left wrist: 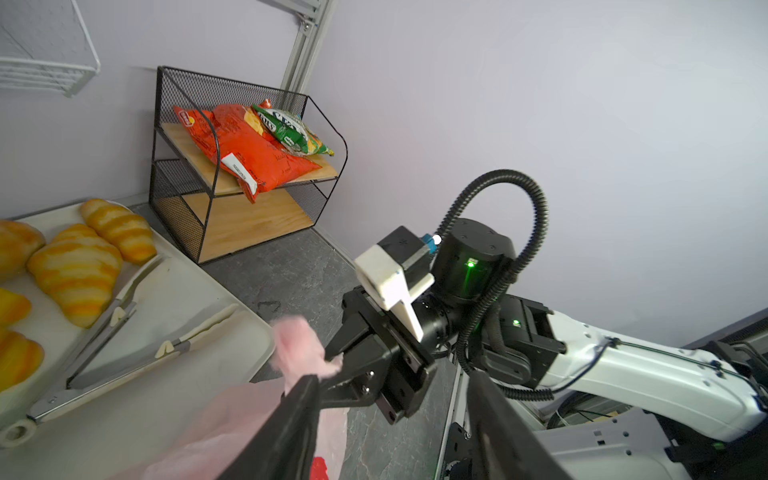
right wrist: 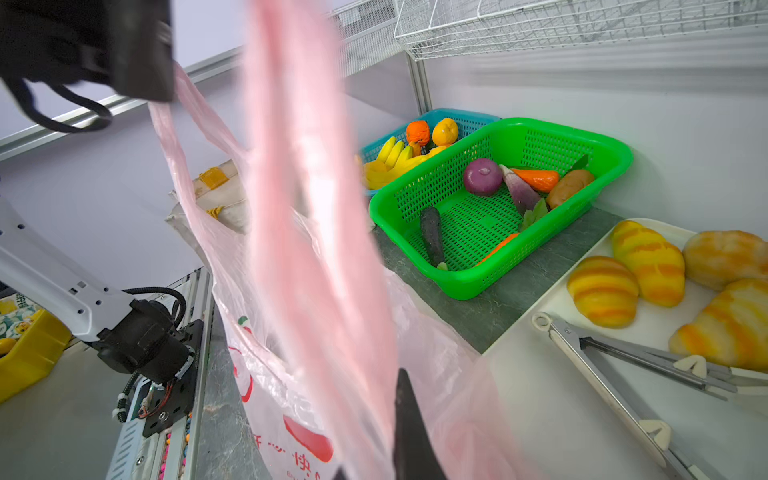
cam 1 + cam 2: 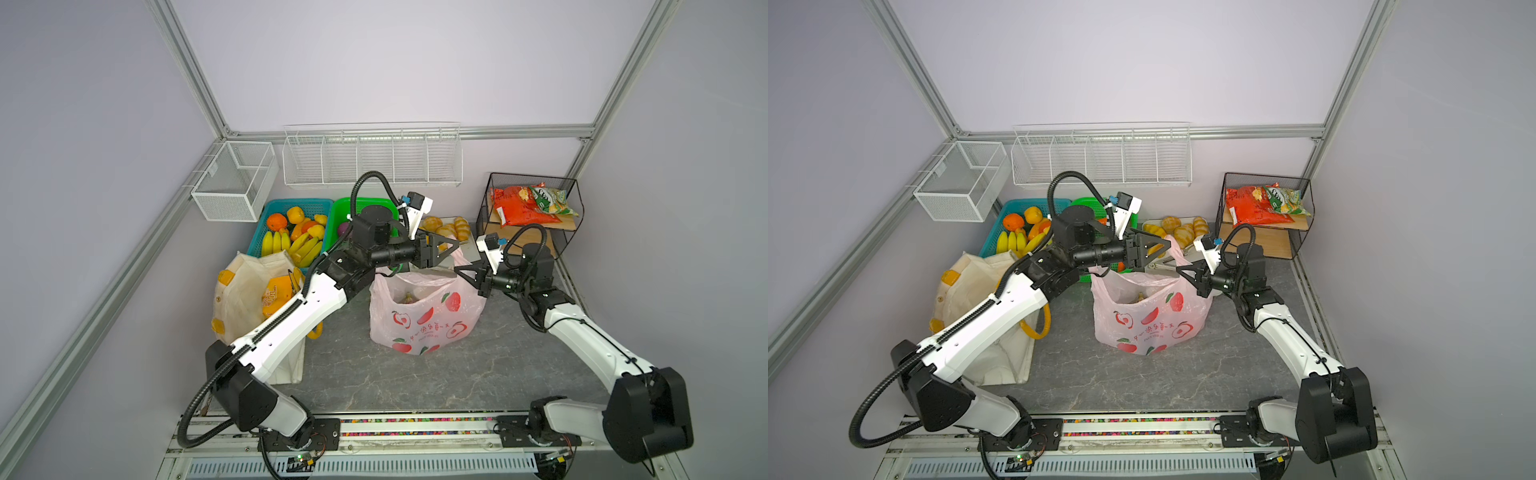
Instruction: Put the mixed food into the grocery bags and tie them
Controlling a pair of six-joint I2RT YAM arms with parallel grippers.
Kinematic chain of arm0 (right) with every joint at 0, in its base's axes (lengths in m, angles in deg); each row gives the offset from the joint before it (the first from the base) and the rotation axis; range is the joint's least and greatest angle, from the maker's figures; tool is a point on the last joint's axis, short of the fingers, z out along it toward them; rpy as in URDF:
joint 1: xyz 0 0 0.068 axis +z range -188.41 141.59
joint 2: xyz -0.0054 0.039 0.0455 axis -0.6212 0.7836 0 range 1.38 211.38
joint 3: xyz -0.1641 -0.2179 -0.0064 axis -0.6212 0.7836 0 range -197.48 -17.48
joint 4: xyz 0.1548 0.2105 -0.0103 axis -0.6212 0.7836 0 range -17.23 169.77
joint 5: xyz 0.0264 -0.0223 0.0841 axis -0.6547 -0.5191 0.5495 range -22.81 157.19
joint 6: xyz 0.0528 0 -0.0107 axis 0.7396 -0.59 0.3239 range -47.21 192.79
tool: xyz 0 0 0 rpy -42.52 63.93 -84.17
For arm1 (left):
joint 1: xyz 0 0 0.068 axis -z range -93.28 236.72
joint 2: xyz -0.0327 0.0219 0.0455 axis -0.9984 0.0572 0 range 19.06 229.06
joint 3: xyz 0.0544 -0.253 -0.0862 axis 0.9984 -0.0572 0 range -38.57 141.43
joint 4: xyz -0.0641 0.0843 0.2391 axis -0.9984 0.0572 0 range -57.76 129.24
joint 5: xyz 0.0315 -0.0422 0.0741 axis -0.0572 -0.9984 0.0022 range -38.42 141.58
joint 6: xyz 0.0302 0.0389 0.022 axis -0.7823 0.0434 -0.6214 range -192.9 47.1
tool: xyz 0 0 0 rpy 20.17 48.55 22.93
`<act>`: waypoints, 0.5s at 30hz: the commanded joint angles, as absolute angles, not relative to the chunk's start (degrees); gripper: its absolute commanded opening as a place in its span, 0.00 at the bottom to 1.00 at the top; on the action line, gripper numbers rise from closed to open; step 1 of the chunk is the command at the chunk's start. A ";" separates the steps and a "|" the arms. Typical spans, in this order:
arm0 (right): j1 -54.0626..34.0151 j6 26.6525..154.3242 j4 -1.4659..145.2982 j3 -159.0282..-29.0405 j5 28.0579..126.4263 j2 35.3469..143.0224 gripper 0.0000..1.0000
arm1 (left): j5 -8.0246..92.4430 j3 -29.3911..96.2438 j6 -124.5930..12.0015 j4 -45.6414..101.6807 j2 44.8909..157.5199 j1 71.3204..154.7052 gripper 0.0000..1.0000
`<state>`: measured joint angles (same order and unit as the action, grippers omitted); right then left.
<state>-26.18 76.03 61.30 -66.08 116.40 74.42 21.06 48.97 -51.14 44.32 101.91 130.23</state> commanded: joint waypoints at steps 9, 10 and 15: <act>-26.27 76.43 64.46 -68.32 112.10 75.99 0.06 | 33.26 38.28 -65.24 55.26 77.56 125.37 0.76; -26.28 76.40 64.68 -69.24 112.01 75.96 0.06 | 34.36 36.75 -65.38 56.34 75.48 123.65 0.76; -26.28 76.54 64.93 -69.25 111.67 76.25 0.06 | 30.72 29.48 -61.48 57.58 68.24 112.44 0.77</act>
<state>-26.18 76.34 64.34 -68.18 112.07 75.82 31.20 32.54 -62.55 54.11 69.72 116.28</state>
